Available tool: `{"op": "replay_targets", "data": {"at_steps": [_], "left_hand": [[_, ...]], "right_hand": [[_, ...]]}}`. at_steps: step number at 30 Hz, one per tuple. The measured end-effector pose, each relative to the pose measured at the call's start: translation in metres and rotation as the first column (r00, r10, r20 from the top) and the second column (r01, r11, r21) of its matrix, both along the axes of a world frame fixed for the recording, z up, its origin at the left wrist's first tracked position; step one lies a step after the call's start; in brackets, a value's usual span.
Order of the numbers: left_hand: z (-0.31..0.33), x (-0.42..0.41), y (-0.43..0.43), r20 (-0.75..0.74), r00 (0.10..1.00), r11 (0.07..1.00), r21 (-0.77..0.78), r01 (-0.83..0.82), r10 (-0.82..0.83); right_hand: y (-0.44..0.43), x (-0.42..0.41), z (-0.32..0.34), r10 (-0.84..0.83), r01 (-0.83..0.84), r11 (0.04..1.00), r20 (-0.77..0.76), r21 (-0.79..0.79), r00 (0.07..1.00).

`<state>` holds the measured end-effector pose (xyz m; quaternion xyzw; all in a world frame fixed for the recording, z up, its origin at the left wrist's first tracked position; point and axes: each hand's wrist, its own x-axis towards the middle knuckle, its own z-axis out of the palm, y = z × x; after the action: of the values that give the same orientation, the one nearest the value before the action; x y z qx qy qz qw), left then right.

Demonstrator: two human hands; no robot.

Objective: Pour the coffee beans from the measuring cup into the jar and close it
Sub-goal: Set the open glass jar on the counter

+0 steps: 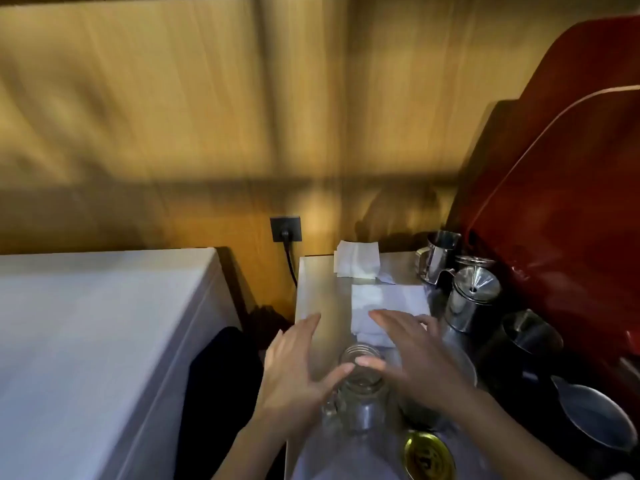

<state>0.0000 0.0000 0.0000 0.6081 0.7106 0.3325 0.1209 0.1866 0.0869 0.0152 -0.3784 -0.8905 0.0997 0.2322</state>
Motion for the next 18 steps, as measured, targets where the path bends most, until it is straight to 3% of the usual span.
{"op": "replay_targets", "data": {"at_steps": [4,7,11,18], "left_hand": [[-0.023,0.014,0.0,-0.049,0.993,0.988,-0.117,0.105,-0.111],[-0.041,0.019,0.003,-0.068,0.992,0.977,-0.192,0.09,-0.105],[-0.046,0.026,0.001,0.002,0.996,0.982,-0.166,0.091,-0.092],[-0.045,0.032,0.004,0.113,0.993,0.988,-0.157,-0.006,0.024]], "right_hand": [[-0.001,-0.001,-0.014,0.057,-0.05,0.996,0.107,-0.071,0.993],[0.0,-0.001,-0.026,0.079,-0.064,0.992,0.15,-0.106,0.985],[-0.002,-0.003,-0.029,0.075,-0.052,0.986,0.142,-0.16,0.987],[-0.012,-0.014,-0.031,0.007,0.008,0.992,0.118,-0.124,0.993]]}}
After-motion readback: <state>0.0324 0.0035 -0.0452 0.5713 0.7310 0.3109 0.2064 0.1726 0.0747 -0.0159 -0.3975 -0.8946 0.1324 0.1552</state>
